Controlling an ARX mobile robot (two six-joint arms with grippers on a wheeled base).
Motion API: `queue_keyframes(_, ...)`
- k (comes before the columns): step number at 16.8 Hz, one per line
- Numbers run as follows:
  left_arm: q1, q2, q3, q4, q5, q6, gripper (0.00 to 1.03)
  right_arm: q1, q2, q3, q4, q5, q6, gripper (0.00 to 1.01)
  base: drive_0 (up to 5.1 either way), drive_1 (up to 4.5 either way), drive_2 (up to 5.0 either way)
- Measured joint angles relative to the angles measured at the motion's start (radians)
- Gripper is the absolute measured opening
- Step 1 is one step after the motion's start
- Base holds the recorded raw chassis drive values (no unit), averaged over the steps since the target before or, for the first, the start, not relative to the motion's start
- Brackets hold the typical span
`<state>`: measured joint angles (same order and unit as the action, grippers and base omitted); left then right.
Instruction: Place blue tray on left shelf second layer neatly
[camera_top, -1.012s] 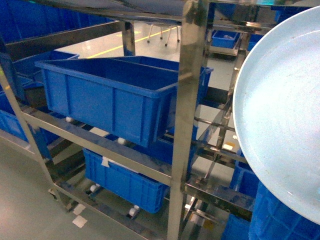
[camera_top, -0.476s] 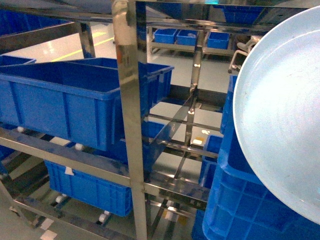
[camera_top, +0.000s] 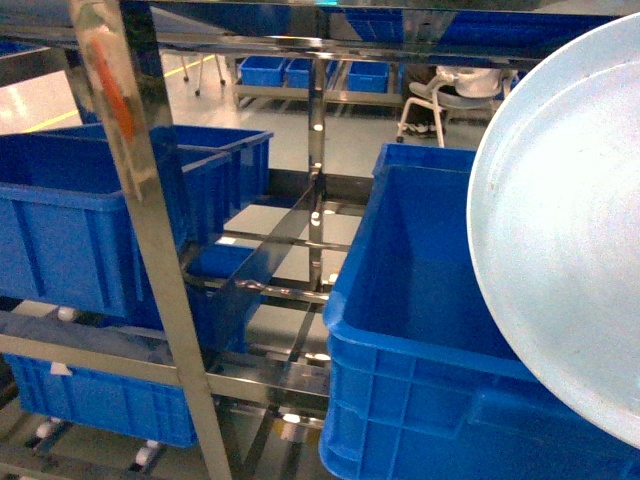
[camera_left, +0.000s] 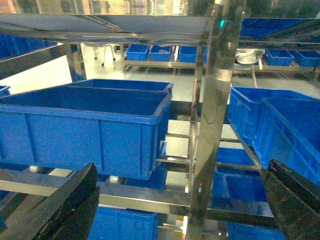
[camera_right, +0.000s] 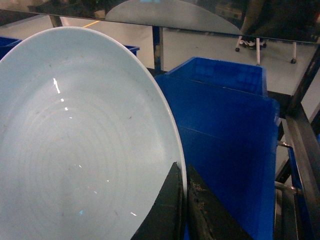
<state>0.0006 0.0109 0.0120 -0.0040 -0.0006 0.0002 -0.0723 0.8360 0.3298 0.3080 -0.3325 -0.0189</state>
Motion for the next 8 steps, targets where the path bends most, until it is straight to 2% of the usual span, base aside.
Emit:
queue_keyframes(3, 0.000, 0.000, 0.000, 0.000, 0.000, 0.000, 0.98, 0.000, 0.000, 0.000, 0.000, 0.000, 0.000, 0.02, -1.5, -1.52, -1.5)
queue_keyframes(6, 0.000, 0.000, 0.000, 0.002, 0.004, 0.000, 0.98, -0.002, 0.000, 0.000, -0.003, 0.007, 0.000, 0.02, -6.0, 1.47, 1.5)
queue_keyframes(8, -0.002, 0.000, 0.000, -0.001, 0.001, 0.000, 0.98, 0.000, 0.000, 0.000, 0.000, 0.001, 0.000, 0.02, -3.4, 2.06, 2.1)
